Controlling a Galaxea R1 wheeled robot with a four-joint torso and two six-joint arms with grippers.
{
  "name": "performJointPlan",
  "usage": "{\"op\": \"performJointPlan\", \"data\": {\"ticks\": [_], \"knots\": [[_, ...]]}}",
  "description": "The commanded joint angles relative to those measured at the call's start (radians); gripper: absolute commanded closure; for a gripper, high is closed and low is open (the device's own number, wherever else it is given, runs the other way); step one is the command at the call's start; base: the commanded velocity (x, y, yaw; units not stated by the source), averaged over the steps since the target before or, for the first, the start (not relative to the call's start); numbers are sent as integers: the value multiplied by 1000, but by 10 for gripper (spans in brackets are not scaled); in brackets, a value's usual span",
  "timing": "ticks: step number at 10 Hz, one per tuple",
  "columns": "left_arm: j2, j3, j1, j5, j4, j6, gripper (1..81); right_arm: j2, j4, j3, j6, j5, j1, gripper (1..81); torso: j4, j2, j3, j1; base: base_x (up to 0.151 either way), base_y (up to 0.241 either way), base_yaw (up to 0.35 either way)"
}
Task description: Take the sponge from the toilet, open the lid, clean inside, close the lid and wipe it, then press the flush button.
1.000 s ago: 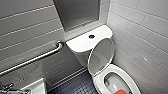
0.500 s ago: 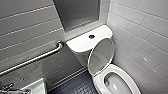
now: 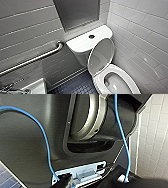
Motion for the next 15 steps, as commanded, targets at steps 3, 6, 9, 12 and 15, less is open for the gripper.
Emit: {"op": "performJointPlan", "data": {"ticks": [3, 6, 9, 12, 15], "knots": [[-73, 13, 5, -34, 6, -9, 10, -17, -281, -99, 14, -168, -176, 811, 0, 0, 0, 0, 0, 0, 0], [-118, 13, -27, -78, 9, -61, 10, 22, -396, -197, 14, -196, -281, 811, 0, 0, 0, 0, 0, 0, 0], [-125, 8, -41, -77, 6, -61, 10, 129, -454, -343, 14, -198, -379, 811, 0, 111, 0, -71, 0, 0, 0], [-122, 8, -47, -77, 7, -60, 10, 224, -457, -472, 20, -195, -433, 811, -75, 199, 93, -127, 0, 0, 0], [-121, 1, -47, -74, 6, -60, 10, 279, -459, -513, 14, -196, -444, 811, -52, 300, 198, -192, 0, 0, 0]]}}
